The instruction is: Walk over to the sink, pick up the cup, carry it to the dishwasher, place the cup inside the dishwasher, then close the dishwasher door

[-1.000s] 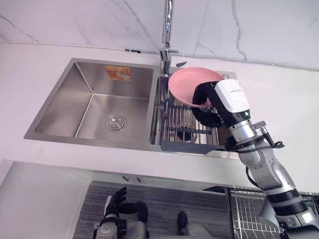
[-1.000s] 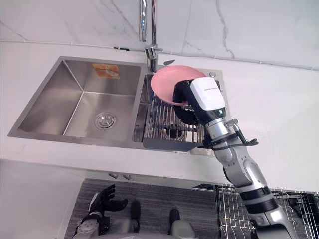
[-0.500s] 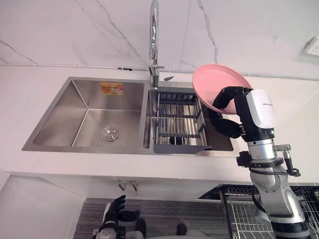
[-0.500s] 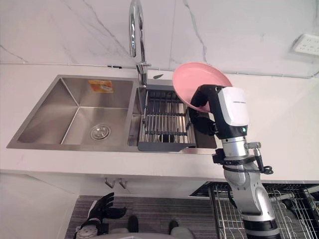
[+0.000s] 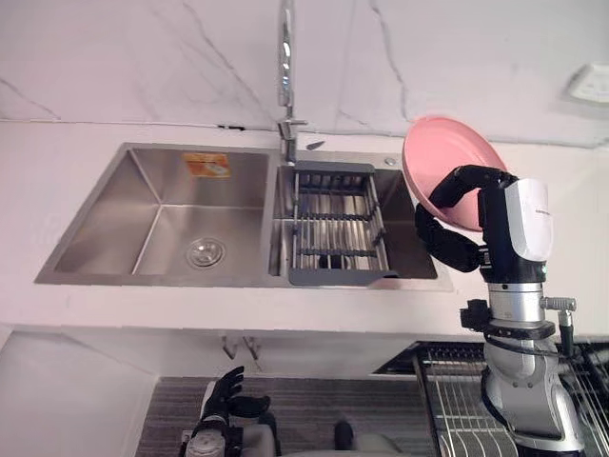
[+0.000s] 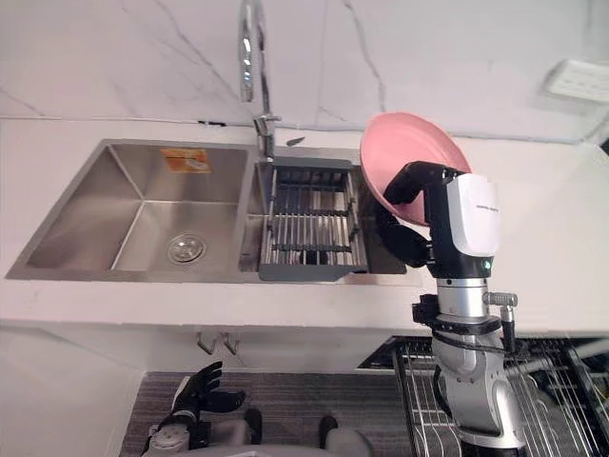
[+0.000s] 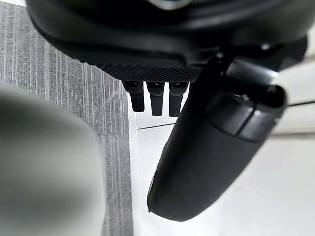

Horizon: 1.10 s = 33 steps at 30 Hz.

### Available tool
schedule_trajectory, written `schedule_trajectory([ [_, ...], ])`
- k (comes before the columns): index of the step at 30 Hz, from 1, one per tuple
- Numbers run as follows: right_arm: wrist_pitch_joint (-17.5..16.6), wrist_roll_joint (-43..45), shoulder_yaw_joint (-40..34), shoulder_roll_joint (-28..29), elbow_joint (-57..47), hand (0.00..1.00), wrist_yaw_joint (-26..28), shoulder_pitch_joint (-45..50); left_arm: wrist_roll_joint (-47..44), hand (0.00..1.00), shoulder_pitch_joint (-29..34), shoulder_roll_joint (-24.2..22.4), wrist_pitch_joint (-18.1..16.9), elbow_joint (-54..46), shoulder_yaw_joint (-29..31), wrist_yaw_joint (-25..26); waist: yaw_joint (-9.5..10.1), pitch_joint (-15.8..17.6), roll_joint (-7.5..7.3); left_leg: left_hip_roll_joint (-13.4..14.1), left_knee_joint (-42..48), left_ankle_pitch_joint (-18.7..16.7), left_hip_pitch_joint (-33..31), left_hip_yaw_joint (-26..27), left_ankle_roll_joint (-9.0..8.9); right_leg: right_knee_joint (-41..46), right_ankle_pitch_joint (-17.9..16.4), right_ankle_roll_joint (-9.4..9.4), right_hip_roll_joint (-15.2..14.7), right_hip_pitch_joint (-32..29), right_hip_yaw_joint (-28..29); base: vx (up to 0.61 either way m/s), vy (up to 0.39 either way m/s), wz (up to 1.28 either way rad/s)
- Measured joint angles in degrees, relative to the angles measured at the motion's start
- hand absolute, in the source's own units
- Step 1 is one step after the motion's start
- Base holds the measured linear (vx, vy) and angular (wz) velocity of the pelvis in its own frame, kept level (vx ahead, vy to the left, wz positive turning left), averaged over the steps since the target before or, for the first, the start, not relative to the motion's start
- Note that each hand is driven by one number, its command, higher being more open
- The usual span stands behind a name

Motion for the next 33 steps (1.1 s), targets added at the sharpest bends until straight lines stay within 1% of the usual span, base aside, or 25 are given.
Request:
schedule_trajectory([
  [2,0.9,-0.6,-0.7,1.8,0.2,0.30,-0.2,1.0,0.0,0.90,-0.2,0.0,0.0,-0.1,0.1,0.0,0.04,0.2,0.04,0.3,1.7,-1.2,-0.8,2.5,0.52,0.6,1.1,0.44,0.2,-1.7,3.0,-0.02,0.127,-0.88],
  [3,1.7,-1.0,-0.7,2.7,0.7,0.30,-0.2,1.4,0.0,0.90,-0.4,0.0,0.0,-0.1,0.1,0.0,0.10,0.6,0.06,0.8,3.1,-2.3,-0.9,4.8,0.78,0.8,2.0,1.38,0.6,-2.5,5.6,-0.02,0.139,-1.18],
  [4,2.4,-2.1,-0.5,3.2,1.9,0.30,-0.2,1.3,0.0,0.90,-0.5,0.1,-0.2,-0.2,0.3,0.1,0.31,1.1,0.04,1.3,4.7,-3.2,-0.9,7.6,1.70,0.8,2.5,1.73,1.2,-3.4,8.2,-0.02,0.148,-1.27],
  [5,2.9,-2.4,-0.3,3.3,2.5,0.30,-0.2,1.1,0.0,0.90,-0.5,0.1,-0.3,-0.3,0.5,0.1,0.34,1.4,0.00,1.6,5.4,-3.7,-0.9,8.8,2.11,0.8,2.5,1.33,1.2,-3.8,9.0,-0.07,0.189,-1.28],
  [6,3.9,-3.0,-0.1,3.3,3.6,0.30,-0.2,1.0,0.0,0.90,-0.6,0.1,-0.4,-0.3,0.7,0.1,0.12,1.9,0.32,2.7,5.5,-4.3,-1.1,11.7,3.13,1.2,2.0,-1.12,0.4,-5.0,6.8,-0.08,0.159,-0.99],
  [7,4.3,-3.2,0.0,3.2,4.2,0.30,-0.2,1.0,-0.1,0.90,-0.7,0.0,-0.4,-0.2,0.7,0.1,0.25,2.1,0.56,3.3,5.4,-4.3,-1.1,13.4,3.80,2.6,1.8,-2.08,-0.4,-5.8,4.4,-0.10,0.187,-1.36],
  [8,5.2,-4.5,0.5,3.3,5.3,0.30,-0.2,0.6,-0.1,0.90,-1.1,-0.1,-0.3,0.1,1.7,0.1,0.52,2.5,0.70,4.4,5.2,-4.5,-0.6,16.9,4.17,10.6,0.4,-2.06,-2.2,-9.1,-2.0,-0.05,0.117,-1.08],
  [9,5.2,-4.6,0.6,3.3,5.7,0.30,-0.1,0.6,-0.1,0.90,-1.1,0.0,-0.2,0.3,1.8,0.1,0.41,2.5,0.66,4.5,4.9,-4.5,-0.2,17.8,4.20,13.0,-0.6,-2.07,-2.8,-9.1,-4.0,-0.04,0.114,-1.08],
  [10,5.2,-5.0,0.6,3.2,6.2,0.30,-0.1,0.6,-0.3,0.90,-1.1,0.1,0.3,0.6,1.8,0.1,0.25,2.5,0.62,4.5,4.4,-4.6,0.7,19.4,4.21,16.3,-3.0,-1.99,-3.8,-8.0,-6.5,-0.03,0.048,-0.67],
  [11,5.1,-5.2,0.6,3.2,6.2,0.30,-0.2,0.6,-0.7,0.90,-1.1,0.1,0.9,0.6,2.1,0.8,0.28,2.4,0.53,4.5,3.9,-4.6,1.2,20.7,4.15,16.6,-5.7,-1.74,-4.1,-6.3,-7.9,-0.04,0.010,-0.63],
  [12,5.0,-5.3,0.6,3.1,6.2,0.30,-0.2,0.6,-0.8,0.90,-1.1,0.1,1.1,0.6,2.3,1.1,0.28,2.3,0.43,4.5,3.7,-4.6,1.4,21.3,3.97,15.7,-6.5,-1.78,-4.1,-5.3,-8.4,-0.04,-0.051,-0.56],
  [13,4.8,-6.1,0.5,2.9,6.3,0.30,-0.2,0.6,-1.1,0.90,-1.2,0.5,1.6,0.7,2.6,1.5,0.30,2.3,0.28,4.2,3.8,-4.8,1.4,21.7,3.25,11.1,-6.9,-0.44,-4.2,-3.4,-9.1,-0.04,-0.085,-0.43],
  [14,4.8,-6.4,0.4,2.6,7.3,0.30,-0.2,0.9,-1.2,0.90,-0.9,0.5,1.9,0.9,3.1,1.8,0.06,2.1,0.99,4.3,3.5,-4.4,1.6,20.4,2.54,8.7,-5.3,0.07,-3.2,-2.6,-8.8,-0.02,-0.097,-0.41],
  [16,5.0,-6.4,-0.1,2.6,9.2,0.30,-0.2,2.0,-1.7,0.90,-0.5,1.0,2.2,1.0,3.5,2.4,0.33,1.9,1.20,4.3,2.3,-3.8,2.4,18.3,2.12,5.6,-3.5,-0.36,-1.7,-0.9,-8.0,0.02,-0.080,-0.28],
  [17,5.2,-6.4,-0.1,2.6,9.5,0.30,-0.2,2.3,-1.8,0.90,-0.3,1.2,2.2,1.0,3.5,2.4,0.33,1.9,1.11,4.3,1.6,-3.4,2.8,18.2,1.93,4.6,-3.0,-0.49,-1.5,-0.5,-7.8,0.04,-0.076,-0.25],
  [19,5.2,-6.4,-1.0,2.6,10.2,0.30,-0.2,4.1,-1.7,0.90,0.9,2.0,1.9,0.9,3.1,2.2,0.24,1.3,1.20,3.7,-1.0,-2.0,3.6,18.0,1.44,1.2,-0.9,-0.41,-1.0,0.4,-7.2,0.06,-0.057,-0.21],
  [21,5.3,-6.3,-2.2,2.6,11.1,0.30,-0.1,5.6,-1.7,0.90,1.3,2.1,2.0,1.0,2.9,2.0,0.22,0.9,1.38,3.2,-2.2,-1.6,4.3,17.4,1.43,-0.4,-0.2,-0.25,-0.9,1.7,-7.4,0.08,-0.024,-0.01],
  [24,5.7,-6.3,-3.2,2.8,12.1,0.30,-0.2,8.0,-1.6,0.90,1.6,2.5,2.7,1.6,2.3,0.7,0.21,0.2,1.44,2.9,-3.5,-1.2,5.7,16.9,1.38,-1.6,-0.1,-0.09,-0.9,3.3,-7.8,0.04,-0.013,0.09],
  [25,5.7,-6.2,-3.5,3.1,12.6,0.30,-0.2,8.7,-1.4,0.90,1.6,2.6,2.7,2.3,2.1,0.5,0.22,-0.6,1.56,2.4,-4.2,-0.9,5.9,16.8,1.33,-2.3,0.1,-0.07,-1.0,3.4,-7.8,0.00,0.000,0.00],
  [27,5.8,-6.1,-4.0,3.5,13.5,0.30,-0.2,9.2,-0.8,0.90,1.8,2.6,2.7,2.8,2.0,0.1,0.12,-1.1,1.76,2.1,-4.8,-0.6,6.3,16.7,1.33,-3.3,0.7,-0.08,-1.1,4.2,-7.9,0.00,0.000,0.00],
  [30,5.8,-6.1,-5.8,3.5,14.5,0.30,-0.2,10.9,1.1,0.90,3.6,2.4,1.8,2.9,1.0,0.0,0.15,-2.2,2.78,1.4,-5.4,-0.4,7.1,15.2,1.37,-4.3,1.0,-0.01,-1.3,5.1,-7.9,0.00,0.000,0.00],
  [33,6.0,-5.9,-8.5,3.5,16.8,0.30,-0.3,11.0,1.2,0.90,5.1,2.3,1.1,2.9,0.4,0.0,0.16,-2.7,3.67,0.7,-7.5,0.8,7.6,14.9,1.69,-4.7,1.4,0.21,-1.9,4.9,-7.9,-0.03,0.013,0.02],
])
